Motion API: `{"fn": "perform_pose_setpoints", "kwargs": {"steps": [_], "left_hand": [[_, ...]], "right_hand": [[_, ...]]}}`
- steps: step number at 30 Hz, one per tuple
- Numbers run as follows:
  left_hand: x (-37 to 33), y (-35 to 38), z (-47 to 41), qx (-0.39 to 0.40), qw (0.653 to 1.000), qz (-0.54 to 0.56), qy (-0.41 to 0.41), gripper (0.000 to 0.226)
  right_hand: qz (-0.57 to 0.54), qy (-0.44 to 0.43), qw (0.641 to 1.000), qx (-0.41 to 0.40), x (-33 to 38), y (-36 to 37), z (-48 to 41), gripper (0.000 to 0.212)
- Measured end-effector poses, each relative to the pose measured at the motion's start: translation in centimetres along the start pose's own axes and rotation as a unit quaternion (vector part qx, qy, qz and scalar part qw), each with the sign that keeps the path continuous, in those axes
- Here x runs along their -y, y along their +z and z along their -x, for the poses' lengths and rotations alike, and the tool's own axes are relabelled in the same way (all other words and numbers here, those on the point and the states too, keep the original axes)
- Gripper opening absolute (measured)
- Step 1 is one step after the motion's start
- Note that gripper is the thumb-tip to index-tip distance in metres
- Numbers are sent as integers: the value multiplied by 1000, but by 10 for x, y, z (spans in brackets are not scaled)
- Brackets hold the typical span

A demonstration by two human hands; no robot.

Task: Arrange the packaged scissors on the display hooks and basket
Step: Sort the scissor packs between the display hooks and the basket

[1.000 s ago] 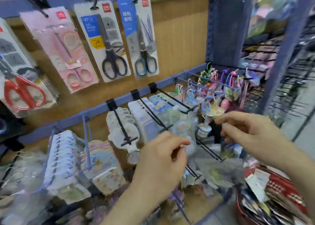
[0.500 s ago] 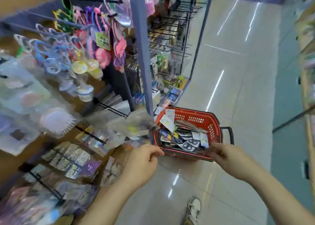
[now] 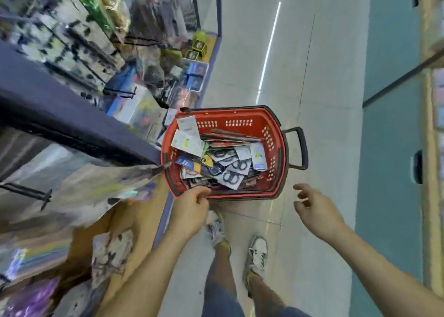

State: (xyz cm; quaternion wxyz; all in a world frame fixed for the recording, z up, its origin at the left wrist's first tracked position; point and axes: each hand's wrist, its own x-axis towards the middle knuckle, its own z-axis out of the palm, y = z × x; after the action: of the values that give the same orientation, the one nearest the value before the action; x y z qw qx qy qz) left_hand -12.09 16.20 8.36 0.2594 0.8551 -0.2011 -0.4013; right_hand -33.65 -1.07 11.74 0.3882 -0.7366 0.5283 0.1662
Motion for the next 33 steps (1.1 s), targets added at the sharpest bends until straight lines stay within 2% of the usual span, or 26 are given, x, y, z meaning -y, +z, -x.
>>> {"fn": "perform_pose_setpoints", "kwargs": {"steps": [6,10,13,15,18,22,25,28,31,33], "left_hand": [[32,48,-135,33,999,-21,-34,34],[65,95,-215,23,991,64,-113,27],[94,130,-269,9,969,148,-198,43],[109,147,-297,-2,948,212,-239,49],[112,163,-329,-22,910,308,-277,40],[100,174,-354,-42,889,339,-305,31],[95,168,-358,-35,868,367,-333,40],[93,149,-343,-37,836,415,-357,38],[96,127,-308,-40,823,445,-352,33],[97,115,-282,-54,809,469,-351,32]], "right_hand": [[-88,56,994,-38,2,56,-104,38],[-195,122,973,-30,4,111,-196,40],[-306,207,929,12,-2,161,-264,30],[-336,240,910,36,-7,189,-299,38],[-352,266,896,44,-8,216,-330,47],[-370,272,888,-4,-9,236,-347,67],[-410,271,871,-11,4,224,-344,51],[-468,270,841,2,5,200,-335,38],[-446,221,867,14,3,179,-312,54],[-444,201,873,16,4,175,-297,55]]}}
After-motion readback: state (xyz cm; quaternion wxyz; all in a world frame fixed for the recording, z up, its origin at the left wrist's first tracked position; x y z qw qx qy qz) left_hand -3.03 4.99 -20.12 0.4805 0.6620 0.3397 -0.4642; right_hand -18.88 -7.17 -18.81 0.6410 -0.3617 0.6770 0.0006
